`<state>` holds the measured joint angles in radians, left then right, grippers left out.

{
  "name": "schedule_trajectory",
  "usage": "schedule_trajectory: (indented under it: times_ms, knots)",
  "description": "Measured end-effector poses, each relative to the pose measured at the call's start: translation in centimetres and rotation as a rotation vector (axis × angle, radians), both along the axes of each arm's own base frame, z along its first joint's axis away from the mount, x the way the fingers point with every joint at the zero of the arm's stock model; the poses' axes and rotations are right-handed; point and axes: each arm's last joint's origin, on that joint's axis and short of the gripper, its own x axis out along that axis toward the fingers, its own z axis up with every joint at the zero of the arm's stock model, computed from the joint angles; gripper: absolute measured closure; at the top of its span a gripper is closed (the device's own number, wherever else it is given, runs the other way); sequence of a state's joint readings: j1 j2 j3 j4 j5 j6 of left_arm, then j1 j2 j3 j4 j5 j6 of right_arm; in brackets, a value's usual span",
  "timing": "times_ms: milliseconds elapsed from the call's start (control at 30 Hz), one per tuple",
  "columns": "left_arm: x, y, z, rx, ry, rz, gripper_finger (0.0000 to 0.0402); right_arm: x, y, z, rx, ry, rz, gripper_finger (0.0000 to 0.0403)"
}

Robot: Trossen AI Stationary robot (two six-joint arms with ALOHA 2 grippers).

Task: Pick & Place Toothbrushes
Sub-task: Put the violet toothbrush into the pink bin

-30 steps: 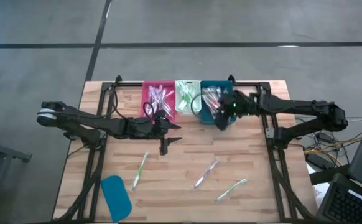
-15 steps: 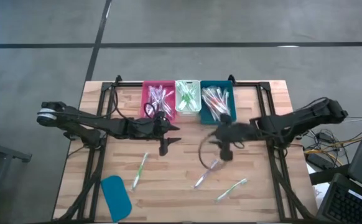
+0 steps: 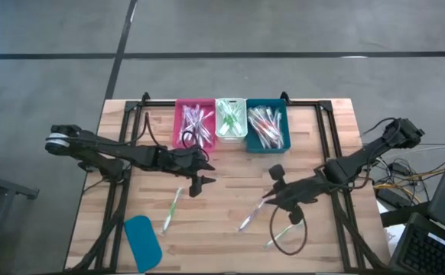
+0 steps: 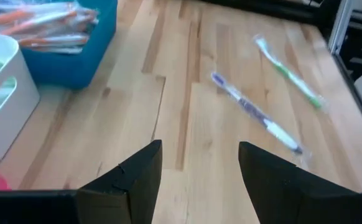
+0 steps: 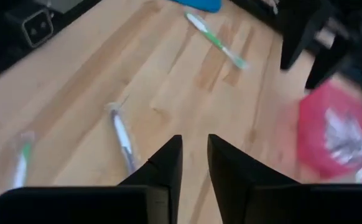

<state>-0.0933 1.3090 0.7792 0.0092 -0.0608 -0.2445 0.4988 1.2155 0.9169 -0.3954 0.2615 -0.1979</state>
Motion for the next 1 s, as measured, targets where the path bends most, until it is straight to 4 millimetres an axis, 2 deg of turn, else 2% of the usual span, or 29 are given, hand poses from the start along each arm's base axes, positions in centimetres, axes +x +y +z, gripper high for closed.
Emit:
schedule_trajectory:
  times_ms: [100, 233, 533, 767, 1000]
  knots:
    - [-0.1, 0.0, -0.1, 0.000, 0.013, 0.001, 0.0186, 0.2, 0.1, -0.9, 0.052, 0.055, -0.062, 0.0341]
    - [-0.1, 0.0, -0.1, 0.000, 0.015, 0.004, 0.0186, 1.1, 1.0, -3.2, 0.008, 0.136, -0.059, 0.0340]
    - [-0.2, 0.1, -0.3, -0.028, 0.039, 0.033, 0.0186, 4.7, 3.0, -8.8, -0.128, 0.318, -0.042, 0.0278]
    - [-0.3, 0.1, -0.4, -0.032, 0.055, 0.036, 0.0186, 6.5, 3.9, -11.7, -0.206, 0.445, -0.043, 0.0227]
    - [-0.3, 0.1, -0.5, -0.041, 0.057, 0.041, 0.0186, 7.6, 3.5, -13.9, -0.233, 0.534, -0.088, 0.0218]
